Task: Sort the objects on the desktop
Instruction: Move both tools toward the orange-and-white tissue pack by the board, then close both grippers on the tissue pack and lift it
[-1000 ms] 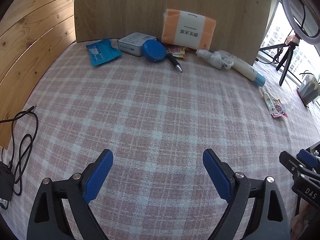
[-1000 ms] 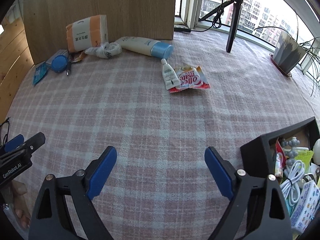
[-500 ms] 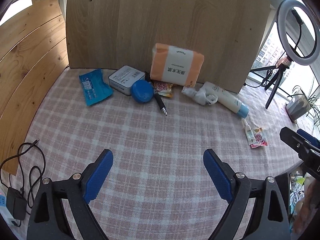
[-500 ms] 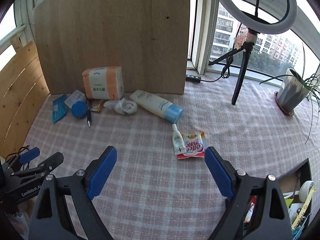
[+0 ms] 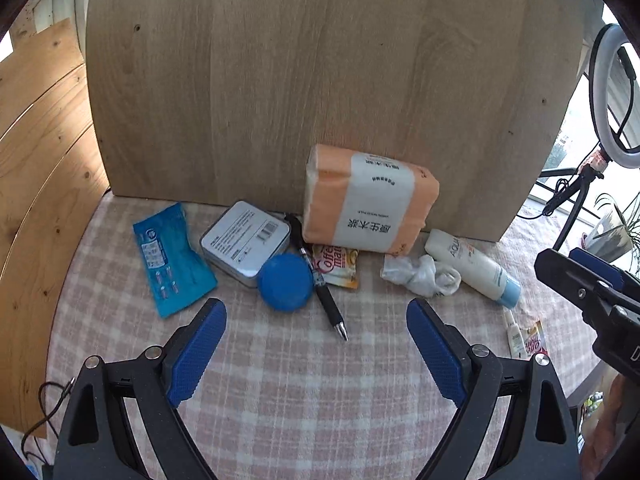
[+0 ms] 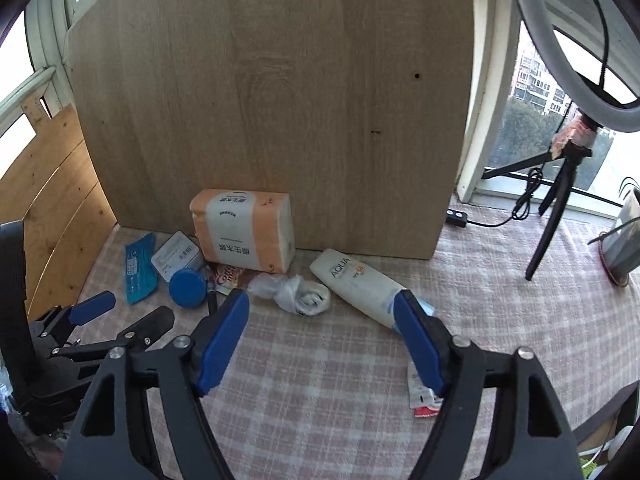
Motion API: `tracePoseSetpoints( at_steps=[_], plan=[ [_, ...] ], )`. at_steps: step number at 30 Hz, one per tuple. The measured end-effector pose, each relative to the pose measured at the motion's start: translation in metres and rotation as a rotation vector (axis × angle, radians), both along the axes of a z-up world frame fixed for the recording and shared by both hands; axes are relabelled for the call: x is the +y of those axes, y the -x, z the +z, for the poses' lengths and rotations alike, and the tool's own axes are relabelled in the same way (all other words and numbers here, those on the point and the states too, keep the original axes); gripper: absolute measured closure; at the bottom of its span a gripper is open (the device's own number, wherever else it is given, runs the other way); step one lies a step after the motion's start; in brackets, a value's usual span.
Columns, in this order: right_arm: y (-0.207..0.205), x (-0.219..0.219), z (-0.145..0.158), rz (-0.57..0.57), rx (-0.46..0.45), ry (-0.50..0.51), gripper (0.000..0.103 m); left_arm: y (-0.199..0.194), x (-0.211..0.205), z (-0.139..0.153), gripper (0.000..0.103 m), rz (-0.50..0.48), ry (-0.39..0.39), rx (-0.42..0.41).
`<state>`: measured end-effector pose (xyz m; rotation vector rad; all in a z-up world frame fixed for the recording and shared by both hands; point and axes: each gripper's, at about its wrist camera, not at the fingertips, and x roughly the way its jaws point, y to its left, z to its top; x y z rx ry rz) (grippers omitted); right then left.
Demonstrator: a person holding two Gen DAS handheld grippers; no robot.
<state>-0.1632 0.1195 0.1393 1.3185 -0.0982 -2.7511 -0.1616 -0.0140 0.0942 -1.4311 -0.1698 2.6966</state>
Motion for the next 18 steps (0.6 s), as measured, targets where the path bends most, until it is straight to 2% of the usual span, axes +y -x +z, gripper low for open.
tracePoseSetpoints(
  at_steps=[6, 7, 9, 18],
  plan=[
    [0.055, -0.006, -0.015, -0.013, -0.063, 0.097, 0.032, 0.046, -0.013, -0.002, 0.011, 0.025, -0.032, -0.012],
    [0.063, -0.007, -0.018, -0.019, -0.073, 0.108, 0.035, 0.054, -0.015, -0.001, 0.012, 0.038, -0.039, -0.014],
    [0.078, -0.011, -0.023, -0.025, -0.095, 0.118, 0.046, 0.068, -0.019, 0.001, 0.012, 0.058, -0.058, -0.011],
    [0.110, -0.029, -0.033, -0.048, -0.118, 0.155, 0.047, 0.106, -0.026, 0.000, 0.013, 0.115, -0.092, -0.005]
  ],
)
